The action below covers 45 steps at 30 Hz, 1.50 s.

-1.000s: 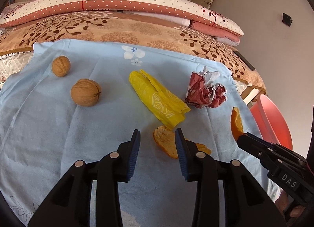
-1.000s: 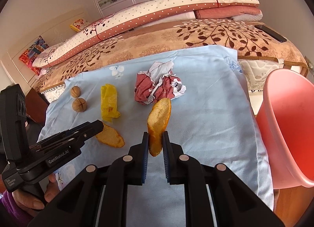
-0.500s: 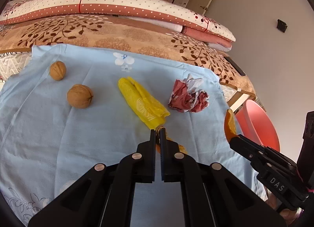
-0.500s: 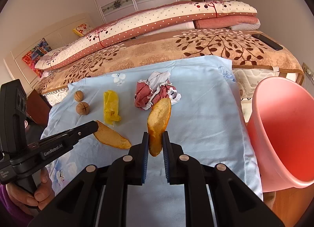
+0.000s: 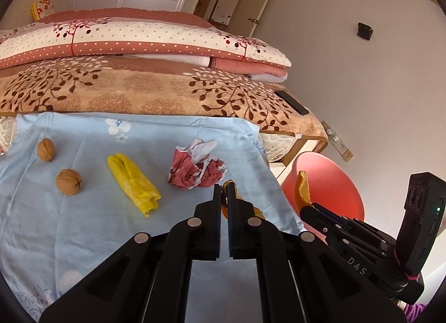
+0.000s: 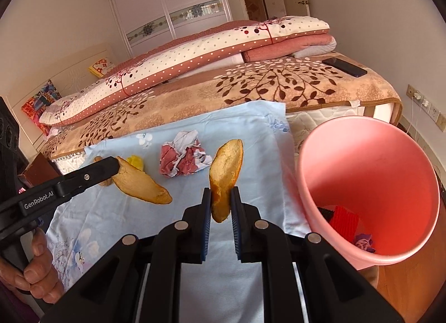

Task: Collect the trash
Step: 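Carry both orange peels over the pink bucket and open both tools to drop them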

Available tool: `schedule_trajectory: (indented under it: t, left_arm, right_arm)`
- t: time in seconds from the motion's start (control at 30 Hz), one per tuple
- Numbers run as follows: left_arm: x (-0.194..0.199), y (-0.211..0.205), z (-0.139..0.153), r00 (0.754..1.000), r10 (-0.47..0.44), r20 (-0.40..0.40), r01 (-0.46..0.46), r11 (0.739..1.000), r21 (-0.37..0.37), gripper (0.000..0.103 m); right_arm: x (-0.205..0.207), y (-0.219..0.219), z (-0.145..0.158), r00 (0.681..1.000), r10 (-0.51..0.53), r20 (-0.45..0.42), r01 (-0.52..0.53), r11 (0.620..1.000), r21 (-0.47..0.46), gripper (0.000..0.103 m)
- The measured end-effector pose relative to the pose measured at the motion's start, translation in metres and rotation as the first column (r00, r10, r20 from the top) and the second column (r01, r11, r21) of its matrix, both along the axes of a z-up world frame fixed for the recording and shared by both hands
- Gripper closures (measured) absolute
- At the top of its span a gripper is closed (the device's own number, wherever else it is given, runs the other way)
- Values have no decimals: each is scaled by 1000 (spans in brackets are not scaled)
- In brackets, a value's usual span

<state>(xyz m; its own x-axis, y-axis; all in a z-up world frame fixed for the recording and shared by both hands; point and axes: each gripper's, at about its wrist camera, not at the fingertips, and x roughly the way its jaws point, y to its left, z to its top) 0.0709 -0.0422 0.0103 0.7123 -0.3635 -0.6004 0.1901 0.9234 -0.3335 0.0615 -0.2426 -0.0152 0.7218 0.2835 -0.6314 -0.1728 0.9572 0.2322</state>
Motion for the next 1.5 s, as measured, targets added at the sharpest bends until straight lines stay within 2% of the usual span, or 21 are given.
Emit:
schedule_trajectory:
  t: [0.27,0.53,0.83,1.23,1.5]
  left_arm:
    - [8,-46,16,995,-94,46,94,996,11,100]
    - [12,-93,20,980,-186,68,185,982,31,100]
    - [12,-137,12,964,-258,61,254,965,70,100]
    - [8,-179,-2,943,-325,67,311,936,163,100]
    - [11,-184,-10,940,-341,31,335,934,120,99]
  right_arm:
    - [-6,-39,2,996,-93,14,93,996,8,90]
    - [-13,-75,0,983,-182,27,181,983,11,89]
    - [-18,-109,-6,966,-256,18,256,966,28,89]
    - [-22,-129,-14,954,-300,0,300,953,43,88]
    - [-23,-137,-17,947,-321,-4,321,946,49,88]
